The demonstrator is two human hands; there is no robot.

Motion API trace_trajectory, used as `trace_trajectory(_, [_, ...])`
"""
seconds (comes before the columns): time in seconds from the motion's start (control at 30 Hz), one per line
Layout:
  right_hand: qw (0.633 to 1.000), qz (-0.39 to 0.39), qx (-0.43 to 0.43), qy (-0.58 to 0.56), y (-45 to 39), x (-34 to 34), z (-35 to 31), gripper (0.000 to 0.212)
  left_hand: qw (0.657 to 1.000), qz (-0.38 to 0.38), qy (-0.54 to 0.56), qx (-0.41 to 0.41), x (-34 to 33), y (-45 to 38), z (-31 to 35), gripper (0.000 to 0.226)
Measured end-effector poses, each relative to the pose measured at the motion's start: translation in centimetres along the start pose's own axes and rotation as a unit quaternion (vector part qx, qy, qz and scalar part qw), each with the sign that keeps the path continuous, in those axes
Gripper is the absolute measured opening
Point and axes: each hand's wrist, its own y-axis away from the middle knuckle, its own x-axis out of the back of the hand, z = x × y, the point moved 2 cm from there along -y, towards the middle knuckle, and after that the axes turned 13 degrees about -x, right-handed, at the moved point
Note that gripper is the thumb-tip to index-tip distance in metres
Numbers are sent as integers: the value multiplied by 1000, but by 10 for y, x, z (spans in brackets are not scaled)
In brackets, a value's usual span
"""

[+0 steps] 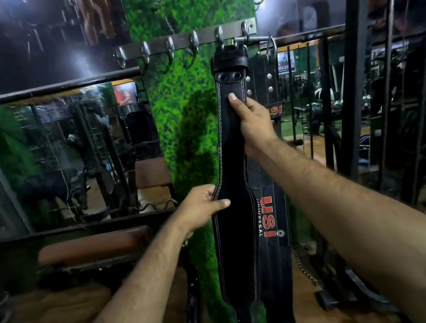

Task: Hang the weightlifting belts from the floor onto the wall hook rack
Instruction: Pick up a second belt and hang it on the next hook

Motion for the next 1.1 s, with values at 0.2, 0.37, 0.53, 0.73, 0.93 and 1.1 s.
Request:
trace_trajectory(0.2, [997,-23,20,66,-5,-17,-3,23,976,135,124,-119,29,-55,91,15])
trace_trajectory(0.37, [997,-36,49,53,-16,-23,-17,23,953,200,148,-176,6,-50,70,13])
trace_trajectory(0.53, [997,-33,63,32,-18,-21,-19,23,974,169,100,-115,-10,-23,27,37])
trace_trajectory(0.73, [997,-16,50,48,-13,-19,-7,15,988,110,89,-66,-24,14,-8,10])
trace_trajectory(0.93, [997,8,42,63,-6,-7,7,16,996,31,68,-43,-23,31,-31,30])
trace_trajectory(1.1, [996,-8,25,88,0,-13,6,15,1000,-7,-1,-18,4,10,-8,28])
